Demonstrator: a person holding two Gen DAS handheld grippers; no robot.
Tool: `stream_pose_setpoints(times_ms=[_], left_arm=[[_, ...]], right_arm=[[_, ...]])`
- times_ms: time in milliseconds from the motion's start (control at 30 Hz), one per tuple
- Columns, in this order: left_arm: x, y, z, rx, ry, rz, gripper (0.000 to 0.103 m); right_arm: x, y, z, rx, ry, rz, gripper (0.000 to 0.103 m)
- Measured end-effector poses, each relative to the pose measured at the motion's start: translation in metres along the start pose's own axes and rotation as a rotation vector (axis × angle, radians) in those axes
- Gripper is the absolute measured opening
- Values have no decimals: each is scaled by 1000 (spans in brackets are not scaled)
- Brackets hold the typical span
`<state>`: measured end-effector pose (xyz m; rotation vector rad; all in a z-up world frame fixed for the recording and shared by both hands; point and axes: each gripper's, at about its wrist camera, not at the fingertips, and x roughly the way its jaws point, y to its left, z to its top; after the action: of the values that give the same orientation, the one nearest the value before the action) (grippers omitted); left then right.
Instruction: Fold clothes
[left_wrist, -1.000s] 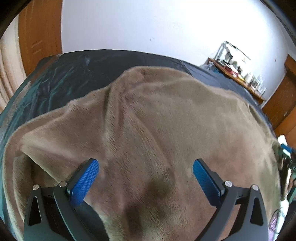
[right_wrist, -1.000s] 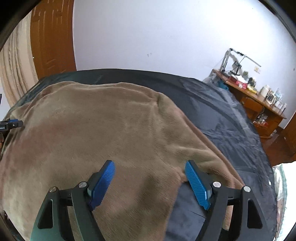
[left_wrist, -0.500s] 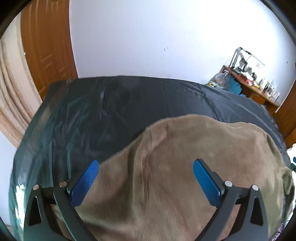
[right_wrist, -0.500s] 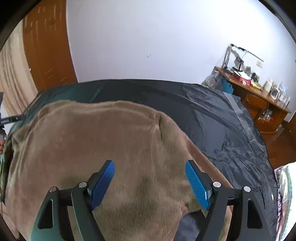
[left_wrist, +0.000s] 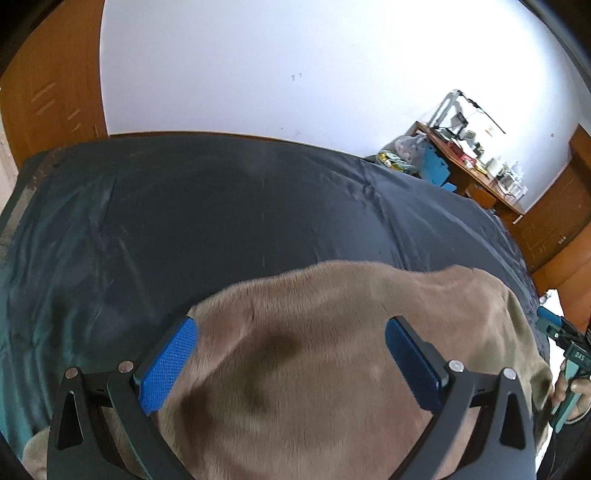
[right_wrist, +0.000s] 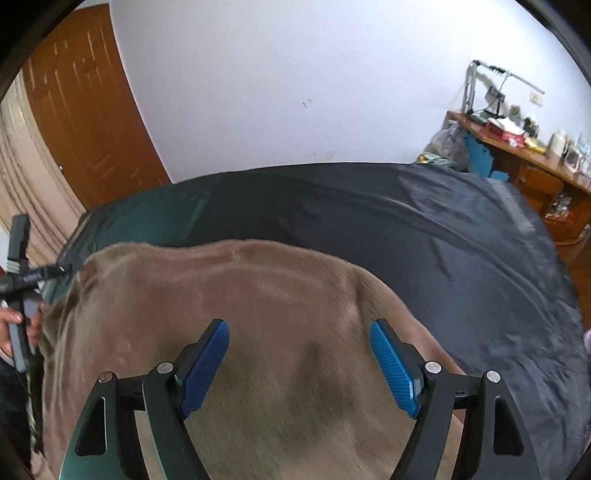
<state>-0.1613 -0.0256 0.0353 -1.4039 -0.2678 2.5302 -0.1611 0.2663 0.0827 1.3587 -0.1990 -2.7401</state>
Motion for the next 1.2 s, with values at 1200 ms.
stream_pose_setpoints(times_ms=[1200], left_arm=[[37, -2, 26, 60, 19, 175, 103]], right_arm=[[103, 34, 34, -101, 7, -113, 87]])
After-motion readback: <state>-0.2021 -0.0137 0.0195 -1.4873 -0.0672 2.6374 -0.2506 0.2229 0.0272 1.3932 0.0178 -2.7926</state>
